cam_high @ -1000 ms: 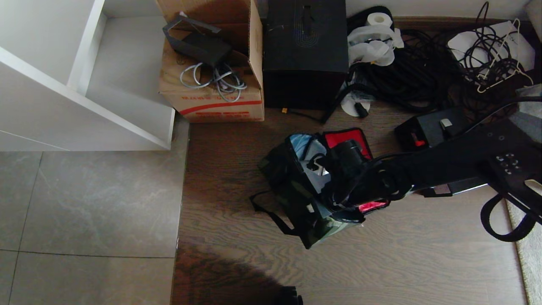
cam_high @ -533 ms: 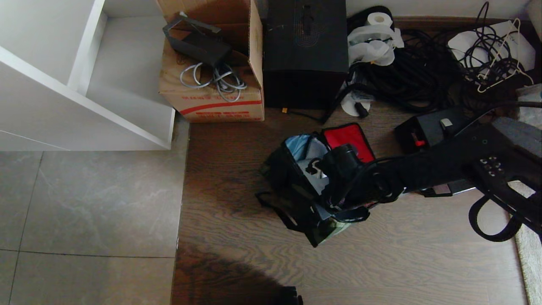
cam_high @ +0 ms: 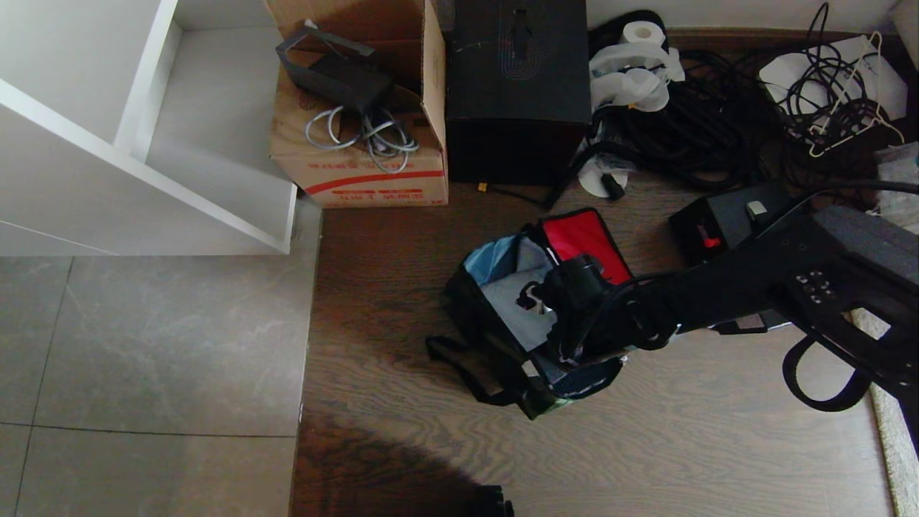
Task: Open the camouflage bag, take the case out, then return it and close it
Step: Grip the handle again
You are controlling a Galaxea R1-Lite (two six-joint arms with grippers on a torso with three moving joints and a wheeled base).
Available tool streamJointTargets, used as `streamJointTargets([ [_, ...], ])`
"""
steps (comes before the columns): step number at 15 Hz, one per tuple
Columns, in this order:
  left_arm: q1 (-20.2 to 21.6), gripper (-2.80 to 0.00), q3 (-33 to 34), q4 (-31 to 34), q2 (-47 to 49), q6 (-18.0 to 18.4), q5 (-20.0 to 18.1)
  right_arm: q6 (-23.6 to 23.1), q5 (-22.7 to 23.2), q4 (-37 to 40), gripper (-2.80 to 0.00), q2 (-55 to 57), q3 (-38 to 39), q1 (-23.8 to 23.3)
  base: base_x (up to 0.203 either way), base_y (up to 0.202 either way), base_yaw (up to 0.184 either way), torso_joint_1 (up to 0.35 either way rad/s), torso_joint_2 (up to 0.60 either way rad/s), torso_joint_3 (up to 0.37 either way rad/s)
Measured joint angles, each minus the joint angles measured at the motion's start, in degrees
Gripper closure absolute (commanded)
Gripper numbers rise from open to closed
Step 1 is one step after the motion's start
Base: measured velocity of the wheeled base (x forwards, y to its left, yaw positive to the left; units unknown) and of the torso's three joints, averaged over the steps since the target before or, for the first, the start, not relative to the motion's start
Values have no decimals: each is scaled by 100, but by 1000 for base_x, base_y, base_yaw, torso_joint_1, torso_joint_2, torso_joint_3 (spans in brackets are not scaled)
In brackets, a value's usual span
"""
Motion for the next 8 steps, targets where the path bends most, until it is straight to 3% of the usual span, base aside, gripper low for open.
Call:
streamJointTargets([
  [3, 0, 0, 0, 2, 0, 2, -2, -136, 259, -2, -280, -67, 202, -1, 0, 0, 0, 0, 0, 0],
  [7, 0, 0, 0, 0, 0, 5, -2, -360, 1661, -4, -280, -696, 866, -240, 0, 0, 0, 0, 0, 0],
  [8, 0, 0, 0, 2, 0, 2, -1, -358, 1807, -6, -280, -835, 993, -299, 0, 0, 0, 0, 0, 0],
])
